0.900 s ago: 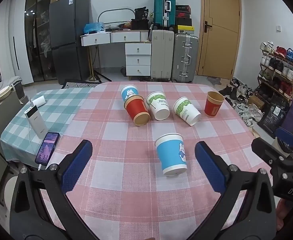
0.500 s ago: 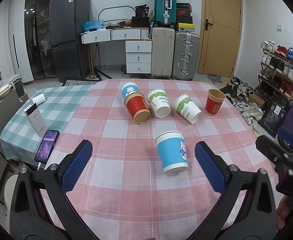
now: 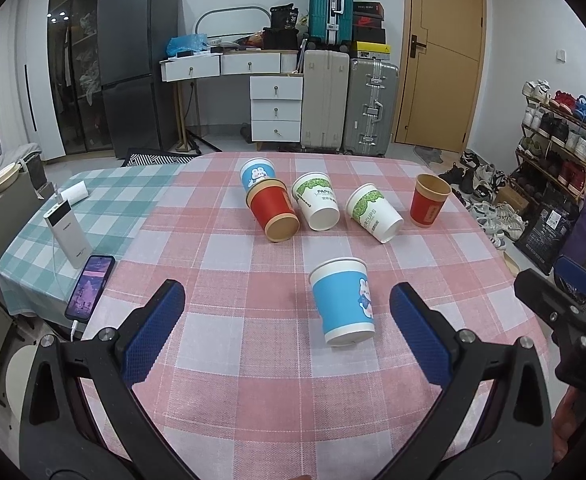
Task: Flip cup upright
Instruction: 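Grasp the lying blue bunny cup with the left gripper, then lift the blue cup with the left gripper toward the right gripper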
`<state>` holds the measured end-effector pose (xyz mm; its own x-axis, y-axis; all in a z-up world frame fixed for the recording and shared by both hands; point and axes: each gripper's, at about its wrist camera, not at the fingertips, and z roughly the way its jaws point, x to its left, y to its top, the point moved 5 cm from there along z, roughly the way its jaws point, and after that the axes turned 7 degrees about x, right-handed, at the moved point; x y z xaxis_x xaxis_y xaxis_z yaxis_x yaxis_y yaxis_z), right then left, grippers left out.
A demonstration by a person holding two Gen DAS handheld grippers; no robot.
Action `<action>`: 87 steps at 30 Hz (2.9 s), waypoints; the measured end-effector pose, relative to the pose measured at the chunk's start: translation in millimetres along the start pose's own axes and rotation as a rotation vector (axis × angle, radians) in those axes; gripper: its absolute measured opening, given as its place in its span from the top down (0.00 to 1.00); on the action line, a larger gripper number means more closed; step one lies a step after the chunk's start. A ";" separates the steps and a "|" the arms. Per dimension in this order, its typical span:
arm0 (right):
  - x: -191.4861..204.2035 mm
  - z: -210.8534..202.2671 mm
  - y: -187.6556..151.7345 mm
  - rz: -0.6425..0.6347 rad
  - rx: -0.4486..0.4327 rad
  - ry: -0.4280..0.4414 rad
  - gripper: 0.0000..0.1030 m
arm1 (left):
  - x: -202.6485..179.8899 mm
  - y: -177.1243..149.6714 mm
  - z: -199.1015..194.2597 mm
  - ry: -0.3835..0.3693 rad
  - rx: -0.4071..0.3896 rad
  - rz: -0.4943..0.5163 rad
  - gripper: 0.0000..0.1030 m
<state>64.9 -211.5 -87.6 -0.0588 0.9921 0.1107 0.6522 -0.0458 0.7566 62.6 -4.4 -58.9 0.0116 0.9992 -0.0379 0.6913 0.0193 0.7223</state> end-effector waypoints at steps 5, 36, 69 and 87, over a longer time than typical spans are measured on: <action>-7.5 5.7 -2.4 0.011 -0.014 -0.003 0.00 | -3.8 -0.2 11.6 -0.012 0.022 0.005 0.01; -71.8 69.8 7.0 0.044 -0.004 0.000 0.00 | -52.6 4.4 224.8 -0.204 0.501 -0.015 0.41; -6.0 24.9 -46.5 0.054 0.097 0.027 0.00 | 35.4 -69.4 92.0 -0.275 0.551 -0.058 0.45; 12.9 45.0 -64.4 0.057 0.212 0.097 0.00 | 37.1 -85.5 113.2 -0.274 0.529 -0.080 0.20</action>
<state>56.1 -190.6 -163.9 -0.0832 0.9723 0.2184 0.7999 -0.0656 0.5966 85.6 27.1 -200.2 0.0818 0.9485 -0.3060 0.9626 0.0043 0.2707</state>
